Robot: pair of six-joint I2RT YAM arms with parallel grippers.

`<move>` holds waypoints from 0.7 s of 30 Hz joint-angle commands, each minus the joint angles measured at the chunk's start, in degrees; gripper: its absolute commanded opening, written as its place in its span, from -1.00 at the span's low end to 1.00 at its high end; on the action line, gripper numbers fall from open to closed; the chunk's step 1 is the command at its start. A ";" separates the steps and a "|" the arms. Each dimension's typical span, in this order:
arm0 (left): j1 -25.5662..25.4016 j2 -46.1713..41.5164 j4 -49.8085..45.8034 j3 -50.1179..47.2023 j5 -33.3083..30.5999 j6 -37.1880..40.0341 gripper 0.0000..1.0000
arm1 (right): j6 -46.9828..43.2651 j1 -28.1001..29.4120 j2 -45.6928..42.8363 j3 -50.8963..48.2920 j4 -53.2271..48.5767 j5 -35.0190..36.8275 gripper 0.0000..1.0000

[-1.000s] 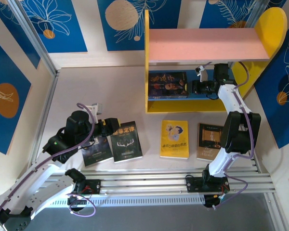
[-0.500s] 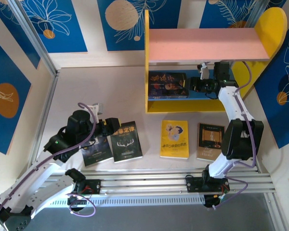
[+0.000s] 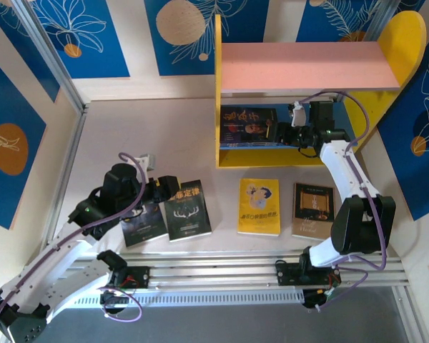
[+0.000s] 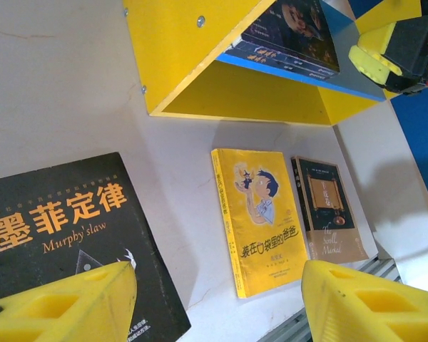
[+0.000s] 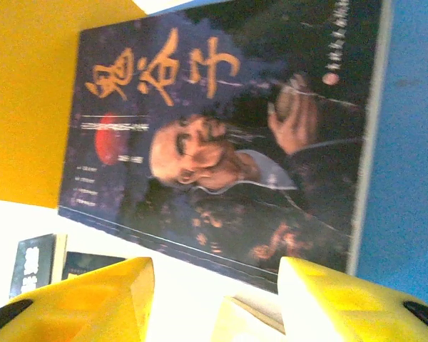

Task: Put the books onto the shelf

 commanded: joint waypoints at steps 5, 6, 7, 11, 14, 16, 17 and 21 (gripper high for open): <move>-0.24 -0.92 0.92 -0.59 -0.67 0.44 0.27 | 2.05 -0.67 -0.39 -1.56 0.74 3.30 0.00; -0.28 -0.87 0.97 -0.61 -0.67 0.45 0.27 | 1.97 -0.71 -0.26 -1.54 0.60 3.47 0.00; -0.28 -0.87 0.96 -0.61 -0.59 0.41 0.27 | 1.88 -0.80 -0.11 -1.40 0.44 3.54 0.00; -0.28 -0.79 1.06 -0.52 -0.59 0.42 0.27 | 1.76 -0.76 0.96 -0.95 -0.33 3.52 -0.01; -0.28 -0.69 0.90 -0.21 -0.56 0.52 0.27 | 1.81 -0.84 1.24 -1.17 -0.19 3.30 0.00; -0.24 -0.61 0.82 0.00 -0.59 0.54 0.27 | 1.83 -0.89 1.37 -1.24 -0.32 3.36 0.00; -0.28 -0.61 0.80 0.12 -0.50 0.51 0.27 | 1.75 -0.85 1.41 -1.22 -0.32 3.36 -0.01; -0.28 -0.48 0.78 0.21 -0.43 0.53 0.27 | 1.47 -0.93 1.50 -1.17 -0.48 3.11 -0.01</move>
